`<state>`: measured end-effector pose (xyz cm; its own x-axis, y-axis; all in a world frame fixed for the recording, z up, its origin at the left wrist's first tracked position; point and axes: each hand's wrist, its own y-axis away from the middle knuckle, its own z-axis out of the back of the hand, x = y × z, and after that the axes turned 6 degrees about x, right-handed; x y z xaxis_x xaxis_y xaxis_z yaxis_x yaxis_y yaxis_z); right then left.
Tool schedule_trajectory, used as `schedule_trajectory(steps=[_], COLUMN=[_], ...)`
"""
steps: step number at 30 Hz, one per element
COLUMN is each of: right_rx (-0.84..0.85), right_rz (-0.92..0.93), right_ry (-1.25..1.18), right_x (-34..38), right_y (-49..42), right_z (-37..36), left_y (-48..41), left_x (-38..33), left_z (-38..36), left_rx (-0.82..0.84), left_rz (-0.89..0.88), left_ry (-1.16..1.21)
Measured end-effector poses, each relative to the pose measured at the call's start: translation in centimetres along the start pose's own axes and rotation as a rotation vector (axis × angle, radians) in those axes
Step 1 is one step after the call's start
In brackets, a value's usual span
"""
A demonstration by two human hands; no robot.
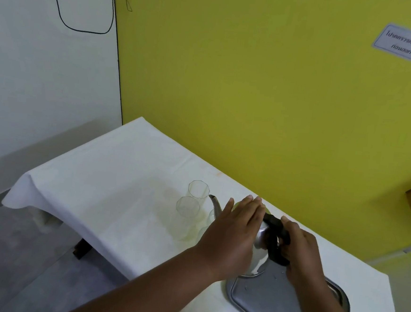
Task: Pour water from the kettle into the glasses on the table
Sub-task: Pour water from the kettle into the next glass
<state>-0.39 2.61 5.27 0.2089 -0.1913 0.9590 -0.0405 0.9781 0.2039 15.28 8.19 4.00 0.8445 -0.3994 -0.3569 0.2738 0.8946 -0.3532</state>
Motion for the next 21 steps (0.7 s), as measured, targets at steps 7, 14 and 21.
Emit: schedule_trajectory(steps=[7, 14, 21], right_rx=[-0.015, 0.058, -0.009], right_rz=[0.021, 0.084, 0.122], right_ry=[-0.069, 0.119, 0.430], right_x=[1.3, 3.8, 5.1], right_y=[-0.5, -2.0, -4.0], right_z=[-1.4, -1.8, -2.0], left_y=[-1.4, -3.1, -3.3], left_x=[1.0, 2.8, 4.0], left_z=[0.9, 1.0, 0.3], left_rx=[-0.045, -0.039, 0.016], left_rz=[0.015, 0.062, 0.112], left_ry=[0.004, 0.050, 0.112])
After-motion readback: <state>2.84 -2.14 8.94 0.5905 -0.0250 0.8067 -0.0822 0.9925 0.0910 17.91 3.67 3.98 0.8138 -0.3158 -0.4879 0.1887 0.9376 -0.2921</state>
